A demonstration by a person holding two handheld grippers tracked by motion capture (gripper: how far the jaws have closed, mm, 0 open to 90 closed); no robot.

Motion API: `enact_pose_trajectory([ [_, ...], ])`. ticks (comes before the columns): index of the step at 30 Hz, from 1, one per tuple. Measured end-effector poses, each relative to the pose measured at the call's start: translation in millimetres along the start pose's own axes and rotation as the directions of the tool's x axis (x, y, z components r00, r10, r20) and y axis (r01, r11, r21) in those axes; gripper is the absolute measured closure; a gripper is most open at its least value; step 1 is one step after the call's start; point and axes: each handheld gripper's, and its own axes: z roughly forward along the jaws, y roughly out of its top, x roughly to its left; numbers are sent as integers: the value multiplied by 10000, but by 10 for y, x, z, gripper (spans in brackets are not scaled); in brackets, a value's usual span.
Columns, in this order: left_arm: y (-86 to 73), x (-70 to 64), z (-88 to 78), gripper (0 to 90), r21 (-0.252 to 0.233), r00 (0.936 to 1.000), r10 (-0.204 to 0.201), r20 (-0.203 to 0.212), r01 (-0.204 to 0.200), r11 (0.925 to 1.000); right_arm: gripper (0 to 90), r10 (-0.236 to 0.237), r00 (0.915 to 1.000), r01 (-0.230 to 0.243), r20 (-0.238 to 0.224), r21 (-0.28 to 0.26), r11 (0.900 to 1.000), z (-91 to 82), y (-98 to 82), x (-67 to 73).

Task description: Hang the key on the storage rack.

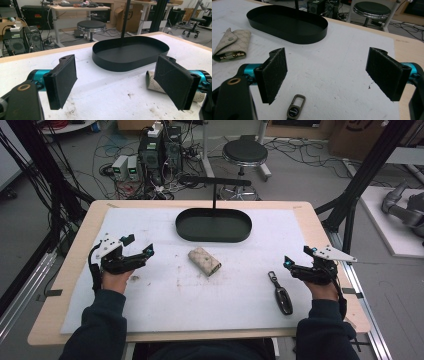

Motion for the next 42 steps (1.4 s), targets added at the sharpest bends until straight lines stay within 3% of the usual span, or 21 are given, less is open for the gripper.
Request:
enact_pose_trajectory([
  [9, -21, 20, -25, 182, 50, 10000, -82, -15, 82, 10000, 295, -27, 10000, 26, 5, 440, 9990, -104, 8, 147],
  [12, -22, 29, -21, 182, -13, 9999, -139, -71, 139, 9999, 409, 14, 9999, 0, -108, 1200, 9928, -111, -105, 206],
  [13, -27, 31, -11, 183, 51, 9999, -135, -48, 135, 9999, 429, 169, 9998, -142, -141, 1740, 9847, -61, -181, 218],
  [15, -30, 29, -4, 184, 50, 9999, -142, -73, 142, 9999, 438, 311, 9994, -276, -154, 1909, 9812, -36, -206, 222],
  [16, -32, 28, 1, 185, 119, 9999, -127, -59, 128, 9998, 451, 468, 9987, -404, -222, 2332, 9716, 35, -258, 216],
  [17, -32, 28, 1, 185, 119, 9999, -127, -59, 128, 9998, 451, 468, 9987, -404, -222, 2332, 9716, 35, -258, 216],
  [20, -38, 36, 10, 185, 120, 9998, -177, -61, 178, 9998, 477, 499, 9982, -386, -320, 2878, 9569, 138, -306, 237],
  [24, -50, 40, 28, 185, 254, 9998, -188, -35, 189, 9995, 484, 563, 9963, -277, -642, 3805, 9244, 388, -377, 318],
  [27, -49, 36, 30, 186, 285, 9999, -145, -34, 146, 9995, 512, 192, 9978, 106, -639, 4358, 9000, 494, -401, 370],
  [29, -51, 38, 30, 186, 305, 9998, -174, -63, 175, 9994, 539, 67, 9982, 202, -600, 4367, 8994, 500, -397, 372],
  [31, -52, 38, 32, 186, 381, 9998, -160, -72, 162, 9991, 693, -82, 9984, 320, -558, 4411, 8969, 496, -377, 365],
  [33, -53, 33, 35, 186, 416, 9999, -144, -39, 145, 9990, 700, -68, 9985, 306, -549, 4473, 8938, 500, -367, 363],
  [34, -52, 28, 36, 186, 432, 9999, -109, -59, 111, 9990, 713, -329, 9976, 572, -609, 4561, 8881, 525, -335, 376],
  [37, -52, 25, 36, 187, 423, 9999, -138, -70, 140, 9990, 714, -529, 9969, 742, -585, 4684, 8804, 626, -268, 391],
  [39, -51, 28, 34, 188, 432, 9999, -134, -109, 138, 9990, 714, -518, 9969, 735, -588, 4720, 8786, 659, -252, 394],
  [42, -54, 36, 37, 188, 401, 9998, -166, -131, 171, 9990, 714, -549, 9970, 742, -550, 4616, 8840, 803, -193, 377],
])
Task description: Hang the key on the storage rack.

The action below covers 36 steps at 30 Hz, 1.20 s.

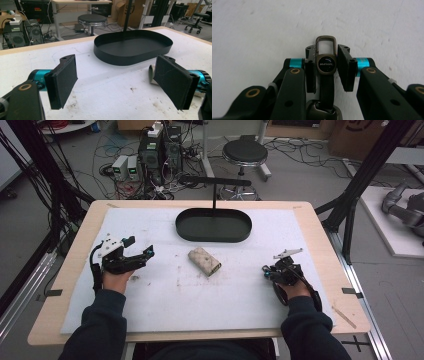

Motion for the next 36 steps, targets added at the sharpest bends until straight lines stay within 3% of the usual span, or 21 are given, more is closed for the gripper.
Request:
enact_pose_trajectory([
  [3, -3, 12, 0, 188, 10, 10000, -41, -16, 41, 10000, 702, 356, 9994, -355, 32, -112, 9993, 28, 40, -33],
  [6, -3, 21, -4, 188, 0, 10000, -85, -33, 85, 10000, 406, 712, 9972, -701, 228, -459, 9965, -65, -3, -35],
  [10, 0, 13, -6, 191, -12, 10000, -66, -20, 66, 10000, 271, 715, 9968, -693, 366, -586, 9959, -234, -158, 6],
  [13, -2, 6, 1, 191, 1, 10000, -48, 1, 48, 10000, 235, 656, 9961, -631, 595, -436, 9971, -302, -263, 35],
  [17, -1, 4, 4, 193, 31, 10000, -15, 0, 15, 10000, 258, 682, 9967, -669, 430, -307, 9973, -360, -386, 56],
  [19, -2, 5, 6, 195, 19, 10000, -15, -4, 15, 10000, 356, 546, 9976, -556, 416, 227, 9982, -328, -424, 95],
  [21, -6, 11, 11, 195, -6, 10000, -71, 5, 71, 10000, 388, 446, 9978, -462, 496, 322, 9984, -320, -427, 107],
  [22, -8, 17, 12, 195, 23, 9999, -101, 15, 101, 9999, 458, 548, 9981, -557, 277, 315, 9980, -322, -414, 113],
  [25, -10, 24, 15, 195, 37, 9999, -118, 4, 118, 9999, 476, 462, 9982, -473, 381, 291, 9985, -318, -404, 118],
  [26, -10, 23, 16, 195, 24, 9999, -105, -5, 105, 9999, 491, 317, 9970, -331, 710, 187, 9993, -316, -392, 97],
  [29, -10, 18, 16, 195, 22, 9999, -108, -31, 108, 9999, 483, 393, 9964, -402, 754, 104, 9991, -300, -396, 54],
  [30, -10, 17, 16, 195, 25, 9999, -110, -26, 110, 9999, 446, 385, 9968, -392, 695, 81, 9992, -292, -405, 35],
  [31, -10, 17, 16, 195, 25, 9999, -113, -32, 113, 9999, 354, 357, 9958, -357, 837, -15, 9994, -276, -421, 19],
  [33, -11, 19, 17, 195, 76, 10000, -93, -28, 93, 9999, 348, 347, 9960, -346, 829, -29, 9994, -271, -428, 10],
  [36, -11, 10, 21, 195, 87, 10000, -63, -24, 63, 9999, 385, 865, 9960, -865, 203, 22, 9962, -261, -441, -54],
])
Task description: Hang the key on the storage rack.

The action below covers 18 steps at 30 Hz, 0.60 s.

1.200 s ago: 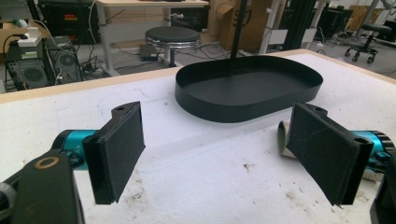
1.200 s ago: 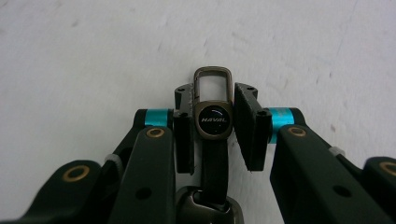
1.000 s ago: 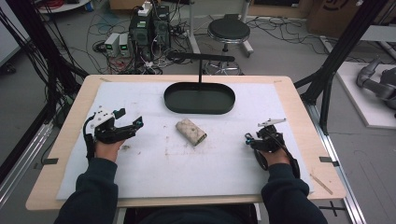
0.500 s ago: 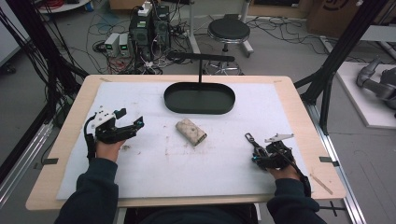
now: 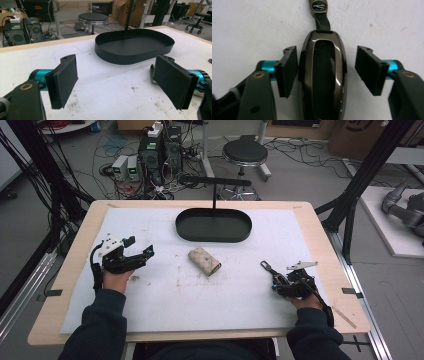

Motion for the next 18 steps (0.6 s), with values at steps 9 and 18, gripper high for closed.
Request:
enact_pose_trajectory([
  [9, -1, -4, 2, 196, 28, 10000, -11, -14, 11, 10000, 499, 96, 9999, -93, -39, 491, 9988, -14, 74, 28],
  [18, -4, 14, 1, 197, 59, 10000, -47, -39, 48, 10000, 500, -484, 9987, 479, -166, -254, 9985, -93, 190, 171],
])
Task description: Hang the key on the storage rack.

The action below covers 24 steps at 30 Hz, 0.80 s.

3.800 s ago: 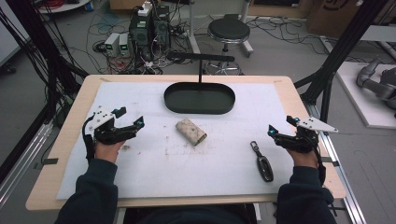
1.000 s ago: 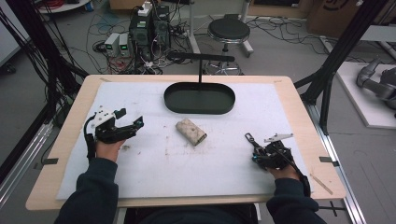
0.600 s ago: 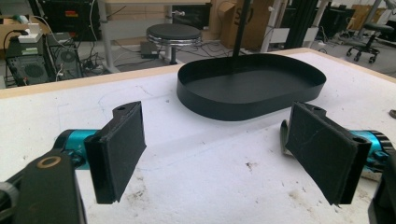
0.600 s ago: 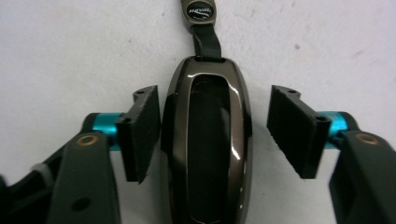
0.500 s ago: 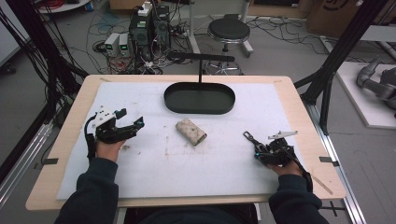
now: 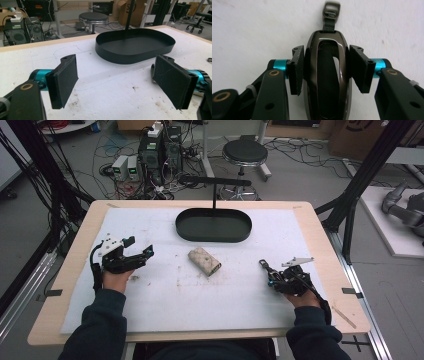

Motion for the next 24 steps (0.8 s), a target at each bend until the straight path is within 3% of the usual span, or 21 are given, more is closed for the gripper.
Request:
enact_pose_trajectory([
  [1, 0, -1, 1, 197, 10, 10000, 2, 18, -2, 10000, 500, -164, 9999, 163, -36, -312, 9994, -24, 61, 28],
  [6, -1, -1, 1, 197, 15, 10000, 1, 18, -1, 10000, 500, -190, 9998, 181, -110, -725, 9972, -66, 209, 55],
  [10, -3, 0, 4, 197, 29, 10000, -23, 0, 23, 10000, 500, -278, 9995, 254, -152, -1373, 9902, -118, 481, 59],
  [12, -4, -1, 9, 197, 54, 10000, 15, 41, -15, 10000, 500, -293, 9995, 269, -141, -1452, 9890, -129, 528, 60],
  [13, -5, -6, 13, 198, 79, 10000, 1, 41, -1, 10000, 500, -362, 9993, 335, -126, -1695, 9850, -151, 663, 61],
  [14, -5, -6, 13, 198, 79, 10000, 1, 41, -1, 10000, 500, -362, 9993, 335, -126, -1695, 9850, -151, 663, 61],
  [16, -5, -4, 12, 198, 75, 10000, 17, 35, -17, 10000, 500, -454, 9990, 444, -6, -2006, 9787, -176, 883, 52],
  [17, -4, 1, 10, 198, 63, 10000, 28, 68, -29, 10000, 500, -454, 9990, 444, -6, -2006, 9787, -176, 883, 52],
  [20, -6, 9, 9, 198, 50, 10000, -33, 48, 33, 10000, 500, -445, 9990, 449, 70, -2255, 9732, -200, 1118, 37],
  [21, -7, 11, 10, 198, 68, 10000, -15, 36, 15, 10000, 500, -447, 9989, 465, 129, -2422, 9691, -208, 1262, 30],
  [24, -8, 7, 15, 199, 87, 10000, -25, 63, 24, 10000, 500, -506, 9985, 541, 205, -2498, 9668, -208, 1403, 25],
])
